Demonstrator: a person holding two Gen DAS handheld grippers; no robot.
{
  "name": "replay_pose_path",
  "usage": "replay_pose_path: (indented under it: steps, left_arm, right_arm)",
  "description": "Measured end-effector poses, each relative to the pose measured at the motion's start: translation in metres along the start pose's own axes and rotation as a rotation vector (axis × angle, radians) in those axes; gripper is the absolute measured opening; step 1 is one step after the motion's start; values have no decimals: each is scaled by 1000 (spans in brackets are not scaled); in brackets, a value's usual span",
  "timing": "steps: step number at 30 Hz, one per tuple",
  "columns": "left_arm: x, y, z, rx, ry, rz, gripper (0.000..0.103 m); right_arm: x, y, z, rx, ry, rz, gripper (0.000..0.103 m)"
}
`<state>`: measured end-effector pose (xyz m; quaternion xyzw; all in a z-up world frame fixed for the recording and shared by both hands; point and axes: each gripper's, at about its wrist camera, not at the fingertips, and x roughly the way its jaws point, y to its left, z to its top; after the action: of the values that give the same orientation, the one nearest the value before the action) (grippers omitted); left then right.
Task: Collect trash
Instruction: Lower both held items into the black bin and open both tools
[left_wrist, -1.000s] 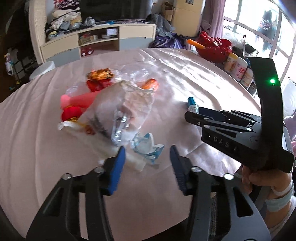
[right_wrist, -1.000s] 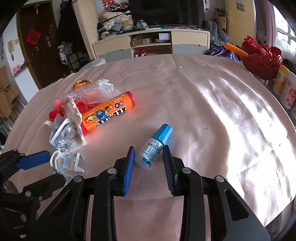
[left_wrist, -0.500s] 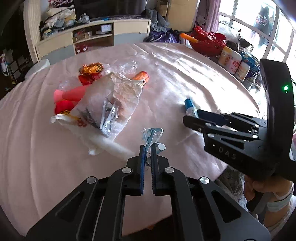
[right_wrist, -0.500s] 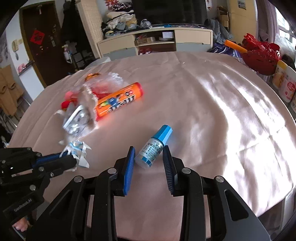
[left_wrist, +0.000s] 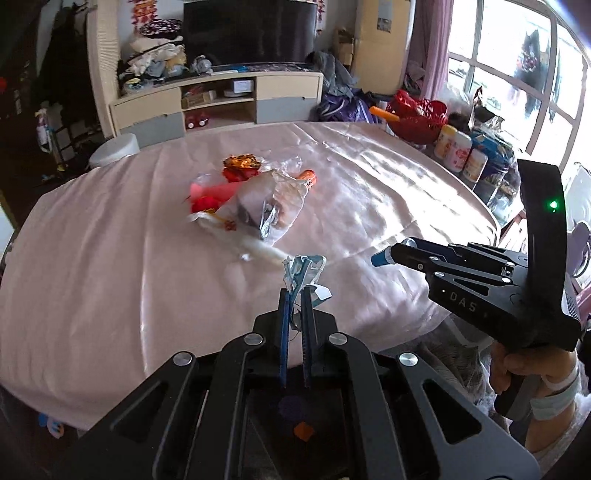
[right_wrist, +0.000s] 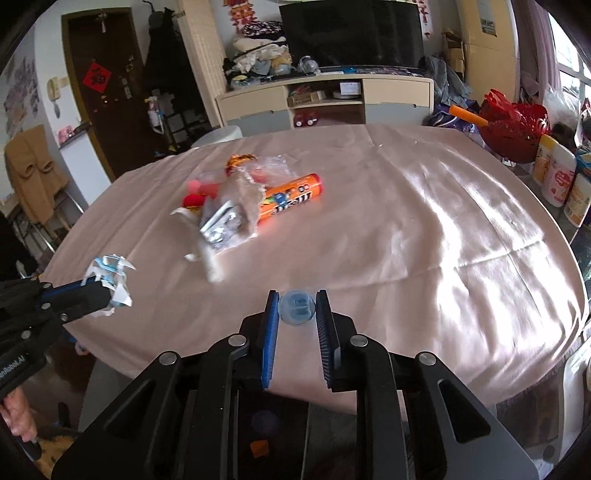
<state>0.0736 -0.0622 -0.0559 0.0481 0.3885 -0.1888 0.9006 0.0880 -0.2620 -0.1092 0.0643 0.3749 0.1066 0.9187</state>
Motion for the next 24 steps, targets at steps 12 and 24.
replay_pose_path:
  steps: [12, 24]
  left_arm:
    - [-11, -3, -77, -121, 71, -59, 5]
    - [21, 1, -126, -172, 179, -47, 5]
  right_arm:
    - [-33, 26, -51, -22, 35, 35, 21]
    - [-7, 34, -94, 18, 146, 75, 21]
